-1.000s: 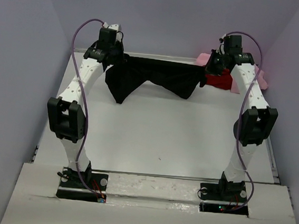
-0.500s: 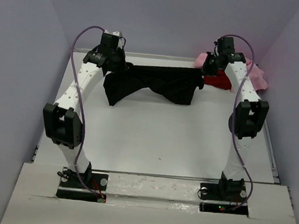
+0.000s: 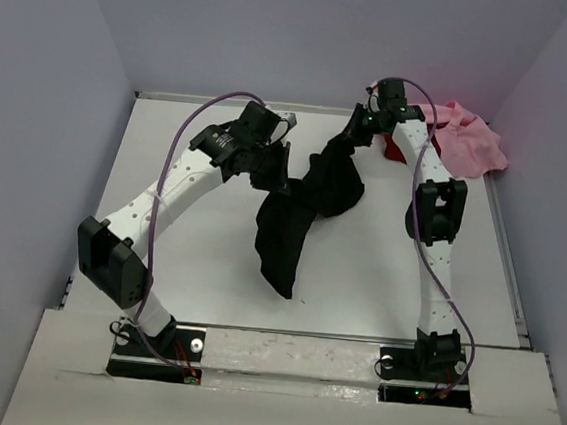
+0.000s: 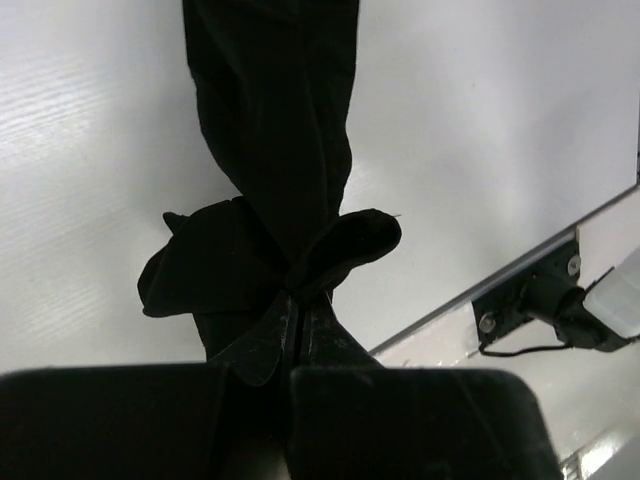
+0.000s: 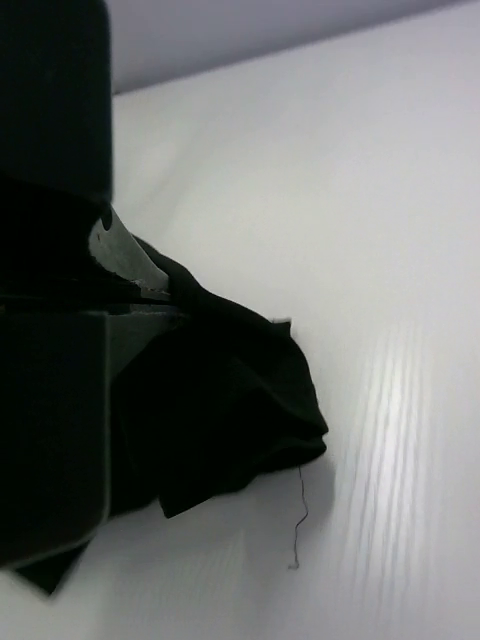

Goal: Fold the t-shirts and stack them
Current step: Flatten the tshirt out

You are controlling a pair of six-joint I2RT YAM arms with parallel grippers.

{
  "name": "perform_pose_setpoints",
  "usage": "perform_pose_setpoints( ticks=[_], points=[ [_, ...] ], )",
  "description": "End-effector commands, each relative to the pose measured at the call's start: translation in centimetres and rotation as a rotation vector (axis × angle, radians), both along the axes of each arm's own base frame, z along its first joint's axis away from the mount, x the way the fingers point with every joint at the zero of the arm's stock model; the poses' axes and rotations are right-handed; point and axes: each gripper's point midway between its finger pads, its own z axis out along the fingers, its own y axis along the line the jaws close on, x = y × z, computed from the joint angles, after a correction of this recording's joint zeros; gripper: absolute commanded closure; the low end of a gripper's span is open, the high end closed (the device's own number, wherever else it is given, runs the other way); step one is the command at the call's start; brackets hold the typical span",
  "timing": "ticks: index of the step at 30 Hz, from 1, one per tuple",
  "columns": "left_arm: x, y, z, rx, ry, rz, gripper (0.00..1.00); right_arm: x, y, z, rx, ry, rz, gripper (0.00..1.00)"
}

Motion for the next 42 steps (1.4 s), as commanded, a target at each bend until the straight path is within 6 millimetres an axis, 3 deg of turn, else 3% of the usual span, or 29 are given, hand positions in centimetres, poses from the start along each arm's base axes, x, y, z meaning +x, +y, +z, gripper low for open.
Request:
perform_pose_setpoints(
  ticks=[1,3,9,11,15,17,18,19,20,21,22,23,26,30,34,36,38,39,41,42],
  points=[
    [-3.1,-1.9,1.5,-0.043,0.045,-0.11,1.0,-1.7,7.9,4.2,0.276,-0.047,0.214,1.0],
    [-3.9,-2.9,1.2,-0.061,0.069,-0.146,1.0,-4.0,11.0,5.6,0.448,0.032,0.34,1.0],
    [-3.4,-5.9,0.9,-0.089,0.073,-0.24,1.0,-9.2,16.7,8.0,0.619,0.159,0.517,1.0],
    [-3.9,-7.4,0.9,-0.131,0.092,-0.306,1.0,-10.4,17.3,7.9,0.646,0.208,0.542,1.0],
    [-4.5,-11.8,0.7,-0.223,0.12,-0.469,1.0,-10.7,17.6,10.2,0.737,0.222,0.588,1.0],
    [-4.2,-12.8,1.0,-0.224,0.101,-0.486,1.0,-10.8,17.6,11.5,0.779,0.187,0.637,1.0],
    [-3.8,-13.3,1.1,-0.23,0.099,-0.485,0.77,-10.9,17.7,11.8,0.795,0.226,0.622,0.98],
    [-3.2,-13.4,1.0,-0.216,0.089,-0.465,0.47,-10.8,17.7,12.1,0.797,0.221,0.621,0.81],
    [-2.9,-13.4,0.9,-0.203,0.084,-0.453,0.02,-10.6,17.7,12.4,0.792,0.199,0.607,0.52],
    [-2.6,-13.3,0.8,-0.189,0.08,-0.443,0.01,-10.5,17.7,12.6,0.788,0.184,0.605,0.37],
    [-2.4,-13.2,1.1,-0.181,0.068,-0.435,0.01,-10.6,17.7,12.9,0.778,0.159,0.604,0.18],
    [-1.9,-12.8,1.6,-0.167,0.035,-0.411,0.01,-9.9,17.2,12.7,0.762,0.132,0.579,0.1],
    [-0.7,-11.4,3.1,-0.129,-0.041,-0.333,0.01,-8.1,15.1,11.9,0.715,0.096,0.504,0.08],
    [-0.2,-9.7,4.4,-0.13,-0.079,-0.286,0.01,-5.0,10.7,11.2,0.641,0.024,0.381,0.08],
    [2.5,-6.2,4.5,-0.025,-0.159,-0.159,0.01,-3.6,7.4,10.2,0.505,-0.03,0.288,0.08],
    [4.6,-4.0,4.5,0.003,-0.204,-0.102,0.01,-4.1,5.7,9.0,0.381,-0.022,0.239,0.09],
    [6.1,-2.2,2.4,0.034,-0.189,-0.057,0.01,-4.4,4.0,7.6,0.252,-0.005,0.175,0.09],
    [7.7,-0.6,1.1,0.034,-0.186,-0.019,0.01,-5.9,3.3,7.0,0.21,0.035,0.176,0.09],
    [9.4,1.0,-0.4,0.037,-0.178,0.017,0.01,-7.2,2.1,5.9,0.137,0.07,0.144,0.09],
    [10.6,1.7,-0.6,0.031,-0.199,0.043,0.01,-8.5,1.6,4.1,0.112,0.121,0.142,0.09]
  ],
)
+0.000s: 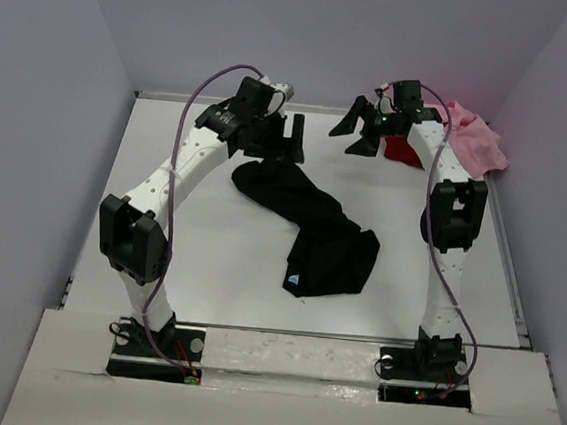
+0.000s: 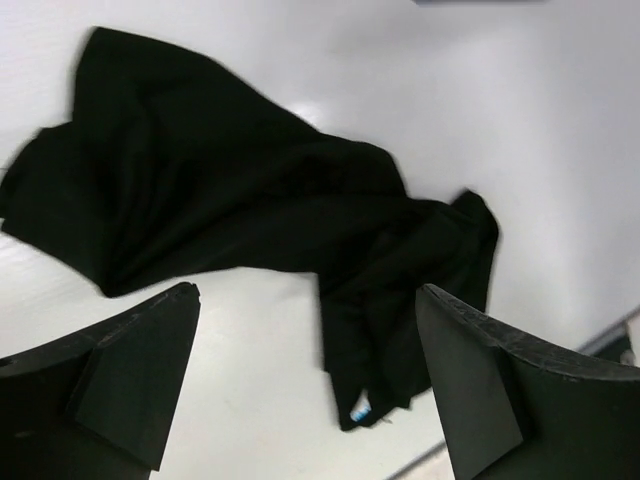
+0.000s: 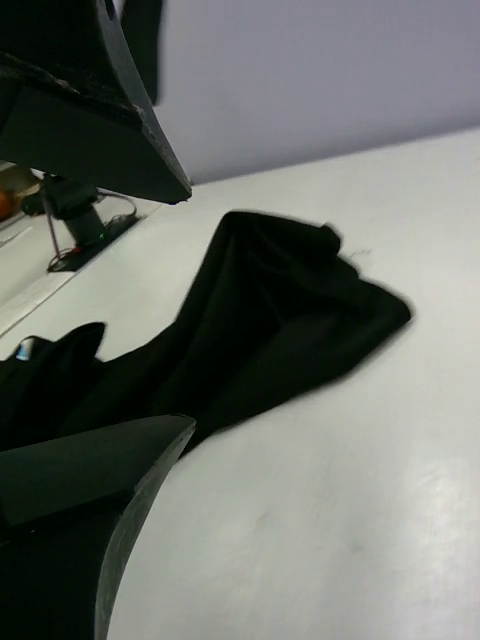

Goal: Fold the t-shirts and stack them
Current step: Flatten the tshirt out

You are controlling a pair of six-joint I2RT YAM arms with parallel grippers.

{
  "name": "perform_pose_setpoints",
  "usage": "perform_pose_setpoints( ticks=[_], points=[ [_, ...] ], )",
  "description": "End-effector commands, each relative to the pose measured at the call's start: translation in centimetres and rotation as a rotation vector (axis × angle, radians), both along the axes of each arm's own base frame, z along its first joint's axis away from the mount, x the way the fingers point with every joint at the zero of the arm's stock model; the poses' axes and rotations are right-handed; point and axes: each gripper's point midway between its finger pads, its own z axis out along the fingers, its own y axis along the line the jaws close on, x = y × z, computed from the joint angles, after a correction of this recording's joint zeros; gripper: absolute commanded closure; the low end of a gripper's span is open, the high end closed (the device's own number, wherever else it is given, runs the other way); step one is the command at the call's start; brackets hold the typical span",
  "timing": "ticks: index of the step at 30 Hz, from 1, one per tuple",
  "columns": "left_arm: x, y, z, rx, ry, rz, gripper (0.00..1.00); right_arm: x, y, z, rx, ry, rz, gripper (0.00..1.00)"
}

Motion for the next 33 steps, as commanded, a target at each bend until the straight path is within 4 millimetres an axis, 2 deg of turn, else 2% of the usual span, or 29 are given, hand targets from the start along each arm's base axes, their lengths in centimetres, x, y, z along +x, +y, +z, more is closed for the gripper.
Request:
perform_pose_setpoints(
  ticks=[1,4,5,6,7,12,14,15,18,19,26,29,31,33],
  points=[
    [4.7,4.7,-3.1,0.037,-0.04,0.114,0.01,-6.1,-1.7,0.6,-0.222,0.015,0.025,0.09],
    [7.0,6.7,-5.7,0.033,-0.04,0.156,0.01,-7.8,-3.3,0.2,-0.308,0.015,-0.005,0.09],
    [7.9,7.7,-7.0,0.036,-0.023,0.163,0.01,-9.1,-4.5,0.1,-0.366,0.036,-0.026,0.09],
    [8.3,8.1,-6.9,0.033,-0.033,0.168,0.01,-9.8,-5.0,-0.1,-0.394,0.05,-0.031,0.09],
    [9.2,9.0,-8.2,0.037,-0.019,0.169,0.01,-10.6,-5.6,0.3,-0.422,0.042,-0.03,0.08],
    [11.0,9.8,-11.7,-0.022,0.049,0.138,0.01,-13.9,-7.3,1.8,-0.484,0.028,-0.046,0.09],
    [11.1,9.6,-12.5,-0.039,0.062,0.118,0.01,-14.7,-7.9,1.9,-0.509,0.022,-0.058,0.09],
    [11.2,9.6,-13.3,-0.035,0.074,0.107,0.01,-15.8,-8.3,1.3,-0.526,0.045,-0.054,0.09],
    [11.2,9.2,-13.5,-0.053,0.088,0.082,0.01,-17.5,-8.5,0.1,-0.526,0.08,-0.041,0.09],
    [11.2,9.0,-13.9,-0.058,0.103,0.076,0.01,-18.8,-8.8,-0.6,-0.526,0.106,-0.047,0.09],
    [11.3,8.2,-14.3,-0.094,0.119,0.046,0.01,-21.5,-8.8,-3.9,-0.504,0.168,-0.043,0.12],
    [11.5,8.1,-13.9,-0.099,0.118,0.038,0.06,-22.2,-9.0,-5.0,-0.516,0.189,-0.038,0.13],
    [11.6,8.1,-13.9,-0.092,0.116,0.03,0.17,-22.1,-9.0,-5.5,-0.518,0.186,-0.037,0.12],
    [11.7,8.3,-14.0,-0.082,0.115,0.025,0.4,-22.0,-9.0,-5.8,-0.517,0.181,-0.041,0.13]
  ],
)
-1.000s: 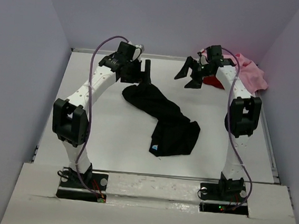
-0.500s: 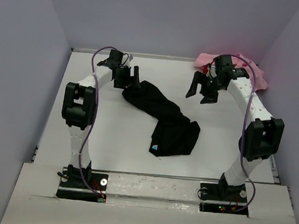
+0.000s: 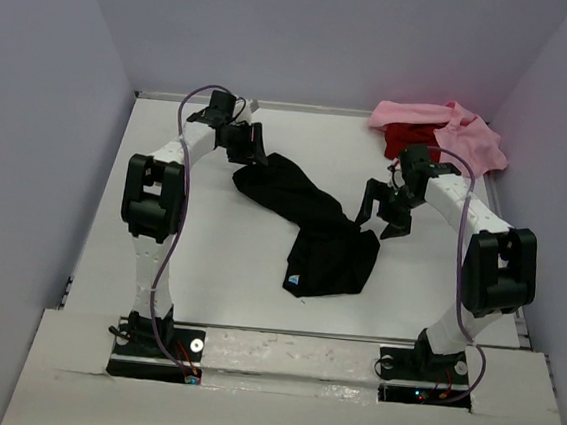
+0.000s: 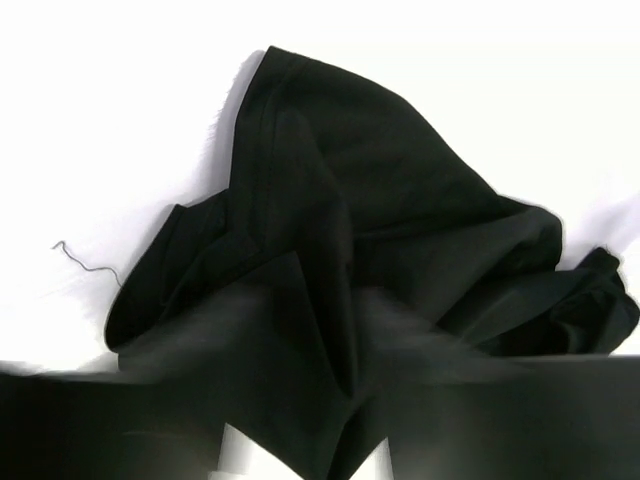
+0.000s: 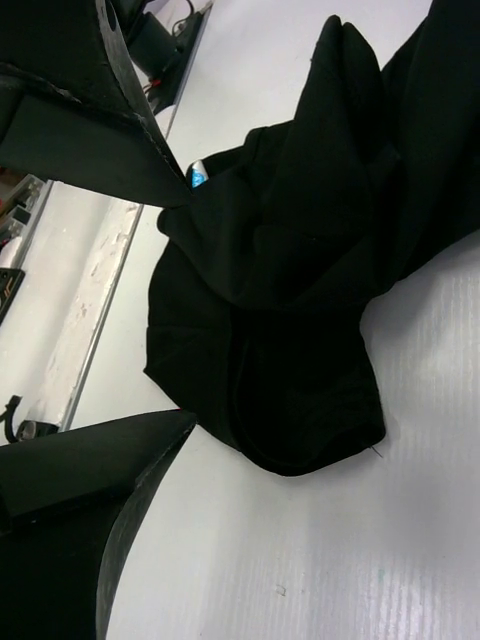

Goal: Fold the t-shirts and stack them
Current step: Flatten the tshirt out

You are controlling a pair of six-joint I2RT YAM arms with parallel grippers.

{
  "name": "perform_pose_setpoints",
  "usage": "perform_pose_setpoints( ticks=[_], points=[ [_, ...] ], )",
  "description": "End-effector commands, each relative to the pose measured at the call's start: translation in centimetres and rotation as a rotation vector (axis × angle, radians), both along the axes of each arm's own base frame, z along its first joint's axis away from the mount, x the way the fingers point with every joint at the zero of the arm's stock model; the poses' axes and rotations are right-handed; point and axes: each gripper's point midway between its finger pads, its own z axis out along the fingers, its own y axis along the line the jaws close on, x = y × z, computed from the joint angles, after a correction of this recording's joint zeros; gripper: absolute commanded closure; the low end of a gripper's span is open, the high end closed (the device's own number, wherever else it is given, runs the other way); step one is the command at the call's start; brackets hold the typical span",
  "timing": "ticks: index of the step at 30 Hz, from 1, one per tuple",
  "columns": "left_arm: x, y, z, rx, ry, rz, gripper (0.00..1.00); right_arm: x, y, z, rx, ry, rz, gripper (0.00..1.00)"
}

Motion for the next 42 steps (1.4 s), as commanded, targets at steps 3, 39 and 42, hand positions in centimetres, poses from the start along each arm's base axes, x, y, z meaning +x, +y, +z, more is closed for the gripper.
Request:
perform_pose_setpoints(
  ticks=[3,39,42],
  points=[
    [0.9,-0.3,1.6,-0.005,-0.038,-0.045,0.89,1.7,0.2,0.6,0.02,-0.096,-0.011,0.14],
    [-1.6,0.5,-2.2,0.007,0.124,-0.087,0.95,3.5,1.5,-2.0,0.072,-0.092,0.004,0.13],
    [-1.4,0.5,-2.1,0.014,0.119,-0.087,1.0,3.9,1.6,-2.5,0.076,-0.084,0.007,0.17]
  ],
)
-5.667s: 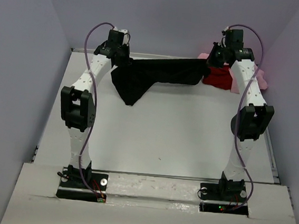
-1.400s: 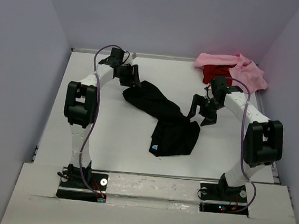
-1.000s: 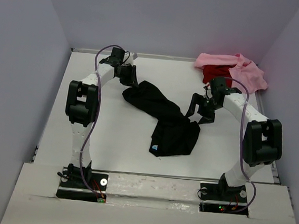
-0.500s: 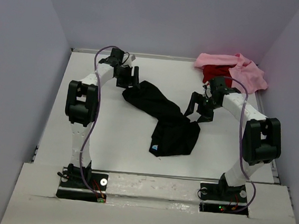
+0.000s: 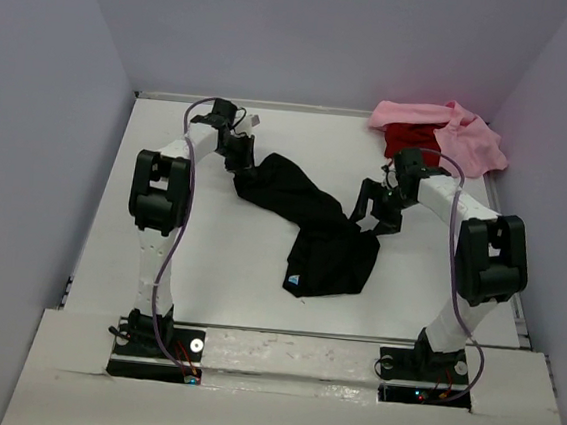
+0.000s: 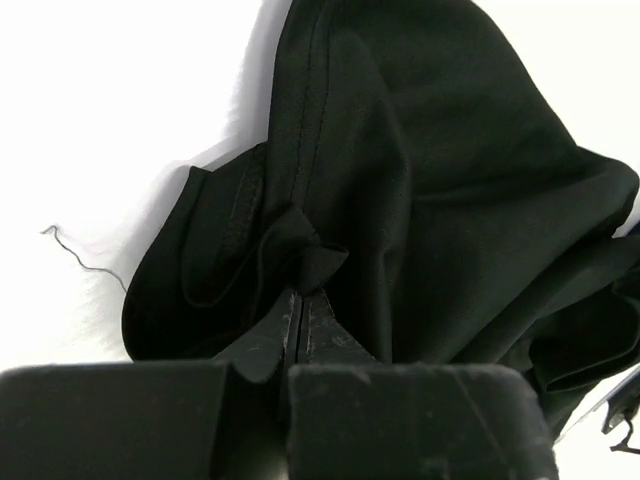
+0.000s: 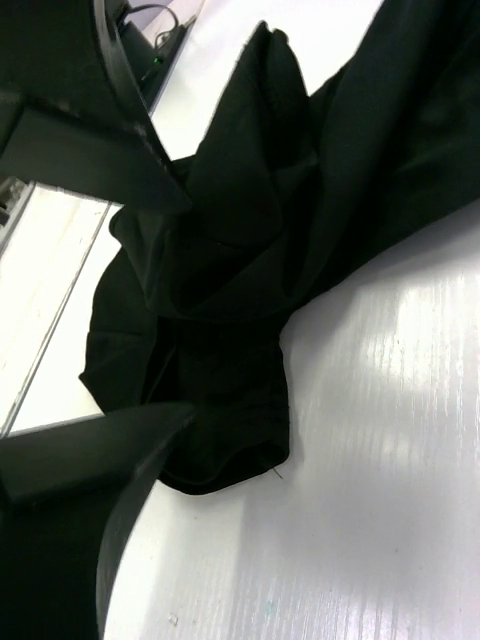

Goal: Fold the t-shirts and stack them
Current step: Flatten the tshirt out

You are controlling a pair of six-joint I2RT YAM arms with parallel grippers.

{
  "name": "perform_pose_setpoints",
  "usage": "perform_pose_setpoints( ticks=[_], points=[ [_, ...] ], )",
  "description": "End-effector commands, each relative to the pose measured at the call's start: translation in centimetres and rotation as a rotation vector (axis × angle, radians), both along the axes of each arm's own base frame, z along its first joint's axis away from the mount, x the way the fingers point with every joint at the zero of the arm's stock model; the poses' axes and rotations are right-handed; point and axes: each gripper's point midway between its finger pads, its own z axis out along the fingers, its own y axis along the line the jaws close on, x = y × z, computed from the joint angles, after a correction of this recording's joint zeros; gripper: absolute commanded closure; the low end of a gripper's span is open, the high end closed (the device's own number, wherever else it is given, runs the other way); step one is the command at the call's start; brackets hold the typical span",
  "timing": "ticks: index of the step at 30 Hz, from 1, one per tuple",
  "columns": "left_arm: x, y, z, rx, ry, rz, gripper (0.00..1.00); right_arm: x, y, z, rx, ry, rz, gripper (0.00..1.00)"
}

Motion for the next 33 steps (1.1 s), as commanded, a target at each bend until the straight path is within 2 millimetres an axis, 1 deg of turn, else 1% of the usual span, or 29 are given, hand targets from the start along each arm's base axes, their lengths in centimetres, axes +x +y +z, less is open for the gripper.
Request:
perform_pose_setpoints(
  ticks=[1,2,3,4,6,7,9,10,12,13,17,18,20,21,22,23,24,25,26,27,28,29,30,32,33],
  points=[
    [0.4,-0.3,1.7,-0.024,-0.023,-0.024,1.0,1.6,0.5,0.1,0.024,-0.039,0.008,0.23],
    [0.5,-0.2,1.8,-0.019,-0.023,-0.019,1.0,1.7,0.6,0.1,0.029,-0.039,0.005,0.3],
    [0.5,-0.2,1.9,-0.017,-0.025,-0.019,1.0,1.9,0.7,0.0,0.035,-0.039,0.0,0.45],
    [0.7,0.0,2.0,-0.004,-0.032,-0.012,1.0,1.9,0.8,0.0,0.039,-0.038,0.0,0.52],
    [0.8,0.2,2.1,0.004,-0.036,-0.006,1.0,1.8,1.1,-0.2,0.039,-0.032,0.008,0.7],
    [1.0,0.2,2.3,0.007,-0.043,-0.001,1.0,1.8,1.1,-0.4,0.037,-0.024,0.003,0.85],
    [1.3,0.3,2.6,0.01,-0.052,0.006,1.0,1.8,1.3,-0.6,0.048,-0.017,0.005,0.97],
    [1.5,0.2,2.9,0.008,-0.059,0.008,1.0,1.5,1.7,-0.8,0.054,-0.011,0.012,1.0],
    [1.7,0.2,2.9,0.01,-0.059,0.01,1.0,1.5,2.0,-0.7,0.067,-0.008,0.011,1.0],
    [1.8,0.3,3.3,0.013,-0.065,0.014,1.0,1.5,2.0,-0.6,0.071,-0.008,0.009,1.0],
    [2.2,0.7,4.0,0.03,-0.083,0.031,1.0,1.9,2.1,0.8,0.077,-0.026,0.013,1.0],
    [2.4,0.8,4.2,0.041,-0.092,0.043,1.0,2.6,2.2,1.9,0.079,-0.054,0.016,1.0],
    [2.8,1.2,5.7,0.047,-0.13,0.076,1.0,2.8,2.3,3.3,0.08,-0.061,0.022,1.0],
    [2.9,1.2,7.4,0.041,-0.169,0.088,1.0,2.7,2.4,4.1,0.088,-0.059,0.025,1.0],
    [3.0,1.3,8.2,0.037,-0.188,0.102,1.0,3.4,3.1,6.1,0.13,-0.095,0.04,1.0],
    [3.2,1.4,9.0,0.025,-0.21,0.132,1.0,3.6,3.5,7.4,0.156,-0.116,0.052,1.0],
    [3.1,1.3,11.3,0.005,-0.257,0.143,1.0,3.6,3.9,8.5,0.187,-0.124,0.067,1.0],
    [3.3,1.3,12.2,-0.011,-0.278,0.169,1.0,4.4,4.2,10.8,0.203,-0.178,0.073,1.0],
    [3.3,1.4,13.3,-0.024,-0.301,0.183,1.0,4.8,4.3,11.8,0.209,-0.202,0.075,1.0],
    [3.0,1.4,15.4,-0.042,-0.345,0.194,1.0,5.0,4.0,12.7,0.212,-0.21,0.068,1.0],
    [3.2,1.4,16.5,-0.053,-0.378,0.205,1.0,5.9,3.9,14.6,0.221,-0.256,0.068,1.0],
    [2.9,1.5,17.2,-0.06,-0.386,0.231,1.0,6.2,3.9,15.2,0.222,-0.264,0.074,1.0],
    [2.7,1.8,19.2,-0.072,-0.432,0.244,1.0,6.0,4.1,15.8,0.234,-0.263,0.084,1.0],
    [2.3,2.1,20.7,-0.076,-0.464,0.27,1.0,6.3,4.2,16.8,0.241,-0.284,0.1,1.0],
    [1.9,2.5,22.6,-0.079,-0.506,0.293,1.0,6.4,4.4,17.5,0.252,-0.304,0.111,1.0]
  ],
)
